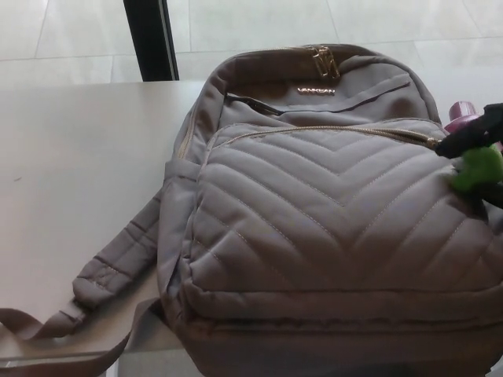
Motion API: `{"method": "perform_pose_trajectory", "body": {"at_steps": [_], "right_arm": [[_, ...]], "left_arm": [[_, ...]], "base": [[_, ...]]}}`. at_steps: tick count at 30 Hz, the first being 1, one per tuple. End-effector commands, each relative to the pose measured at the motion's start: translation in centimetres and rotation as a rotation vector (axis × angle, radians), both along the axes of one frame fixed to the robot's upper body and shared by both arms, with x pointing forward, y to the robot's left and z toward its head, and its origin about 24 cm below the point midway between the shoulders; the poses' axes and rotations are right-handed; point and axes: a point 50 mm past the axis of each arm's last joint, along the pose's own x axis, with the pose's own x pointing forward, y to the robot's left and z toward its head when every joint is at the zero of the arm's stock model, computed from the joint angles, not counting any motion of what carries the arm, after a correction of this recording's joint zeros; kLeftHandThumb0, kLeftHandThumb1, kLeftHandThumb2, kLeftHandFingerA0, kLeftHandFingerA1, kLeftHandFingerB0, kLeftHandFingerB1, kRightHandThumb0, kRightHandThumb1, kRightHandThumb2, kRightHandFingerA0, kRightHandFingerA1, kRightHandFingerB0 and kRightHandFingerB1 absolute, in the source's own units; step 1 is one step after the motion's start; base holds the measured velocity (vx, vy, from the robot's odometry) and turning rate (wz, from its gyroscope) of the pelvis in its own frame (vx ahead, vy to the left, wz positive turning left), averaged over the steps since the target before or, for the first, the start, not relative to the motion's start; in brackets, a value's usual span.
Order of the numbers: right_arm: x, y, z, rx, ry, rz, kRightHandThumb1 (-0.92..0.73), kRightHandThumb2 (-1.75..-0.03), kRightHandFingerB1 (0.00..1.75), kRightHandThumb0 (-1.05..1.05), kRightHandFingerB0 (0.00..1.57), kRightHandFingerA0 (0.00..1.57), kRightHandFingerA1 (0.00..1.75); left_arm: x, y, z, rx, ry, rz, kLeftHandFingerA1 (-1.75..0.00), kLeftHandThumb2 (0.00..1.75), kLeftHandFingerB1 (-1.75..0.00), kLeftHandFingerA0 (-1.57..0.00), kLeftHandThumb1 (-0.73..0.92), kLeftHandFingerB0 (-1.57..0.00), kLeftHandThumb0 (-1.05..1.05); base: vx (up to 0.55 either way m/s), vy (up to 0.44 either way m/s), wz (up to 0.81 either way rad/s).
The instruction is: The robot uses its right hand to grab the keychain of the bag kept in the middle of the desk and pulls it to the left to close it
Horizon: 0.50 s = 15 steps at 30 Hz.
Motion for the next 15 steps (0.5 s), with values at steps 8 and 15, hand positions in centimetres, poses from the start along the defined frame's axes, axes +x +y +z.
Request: {"method": "perform_pose_trajectory", "body": {"at_steps": [8,15], "right_arm": [[-1.0,-1.7,-1.2,-0.146,0.097,-0.037,-0.8,-0.66,0.62,-0.1,0.8,0.84,1.66],[-0.7,-0.3,-1.5,-0.179,0.052,0.011,-0.78,-0.67,0.55,-0.1,0.7,0.85,1.7]], "left_arm": [[-0.3,0.0,0.1,0.005,0.008,-0.018,-0.51,0.84,-0.43,-0.36,0.92,-0.24,-0.62],[-0.3,-0.2,-0.1,0.006,0.012,-0.015,-0.53,0.85,-0.45,-0.38,0.92,-0.25,-0.6]], "base": [[0.0,0.0,0.0],[0.0,0.0,0.0]]}}
